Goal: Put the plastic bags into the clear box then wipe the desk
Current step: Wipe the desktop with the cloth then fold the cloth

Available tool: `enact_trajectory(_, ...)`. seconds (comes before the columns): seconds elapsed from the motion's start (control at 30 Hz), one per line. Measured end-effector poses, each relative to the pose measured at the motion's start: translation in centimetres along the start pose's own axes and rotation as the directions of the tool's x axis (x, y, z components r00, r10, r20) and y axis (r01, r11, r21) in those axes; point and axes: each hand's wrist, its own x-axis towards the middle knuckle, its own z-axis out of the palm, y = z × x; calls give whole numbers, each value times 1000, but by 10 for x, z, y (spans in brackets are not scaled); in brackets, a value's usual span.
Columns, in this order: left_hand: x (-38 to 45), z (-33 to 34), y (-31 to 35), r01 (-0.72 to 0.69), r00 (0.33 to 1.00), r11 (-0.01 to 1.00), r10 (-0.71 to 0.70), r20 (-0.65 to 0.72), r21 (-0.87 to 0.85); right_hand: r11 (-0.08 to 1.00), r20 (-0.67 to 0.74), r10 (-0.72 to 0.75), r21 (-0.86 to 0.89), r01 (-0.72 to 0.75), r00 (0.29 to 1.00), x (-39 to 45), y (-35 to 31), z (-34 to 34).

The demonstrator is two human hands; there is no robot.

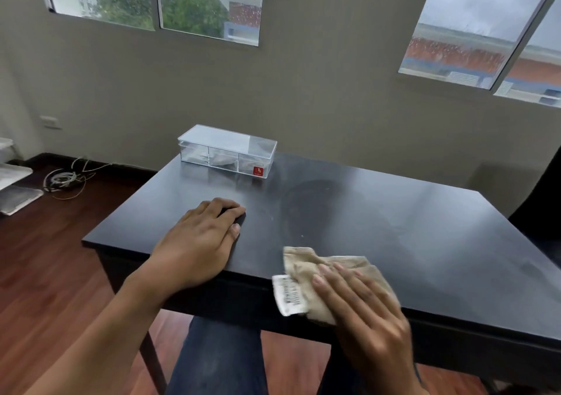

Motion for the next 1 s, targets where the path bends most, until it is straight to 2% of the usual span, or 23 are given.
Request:
enact_trajectory(0.07,0,-1,0,2,1000,1000,-2,6,-5,996,-4,89,-5,-89,996,-1,12,-12)
enact_trajectory(0.13,0,0,1,5,1000,1000,-5,6,-8,966,65,260,-27,-259,963,11,12,-18)
enact_trajectory(0.2,1,0,1,12,1000,1000,-12,4,-10,882,240,471,-113,-458,849,36,13,-18)
enact_trajectory(0.23,1,0,1,15,1000,1000,-15,5,-9,853,366,516,-139,-502,775,49,20,-16)
enact_trajectory(0.3,1,1,1,16,1000,1000,-16,8,0,834,610,480,-94,-544,630,78,39,-3)
enact_trajectory(0.33,1,1,1,16,1000,1000,-16,14,6,836,682,441,-75,-543,583,92,50,9)
enact_trajectory(0.47,1,-2,3,29,999,1000,-29,43,10,912,797,330,-132,-387,505,132,40,62)
enact_trajectory(0.53,1,-3,3,39,998,999,-40,51,19,943,820,232,-58,-327,524,135,17,68)
enact_trajectory(0.6,1,-2,5,44,997,998,-47,68,42,948,779,145,68,-311,610,130,9,59)
enact_trajectory(0.7,2,-3,5,40,993,997,-46,109,61,871,728,175,199,-449,662,126,37,47)
enact_trajectory(0.77,2,-4,4,24,992,997,-32,120,69,848,698,265,160,-506,665,122,82,42)
enact_trajectory(0.83,2,-4,3,16,991,997,-26,130,72,866,636,376,16,-499,673,114,139,36)
enact_trajectory(0.87,2,-4,4,16,990,997,-26,138,75,855,610,449,-82,-512,653,108,171,30)
enact_trajectory(0.9,2,-3,5,15,989,996,-27,145,84,809,584,557,-219,-546,591,105,201,23)
enact_trajectory(0.97,3,1,12,1,987,994,-19,162,112,586,503,798,-520,-622,331,99,246,14)
enact_trajectory(1.0,4,4,17,-15,984,993,-6,176,119,491,471,856,-610,-622,213,97,256,15)
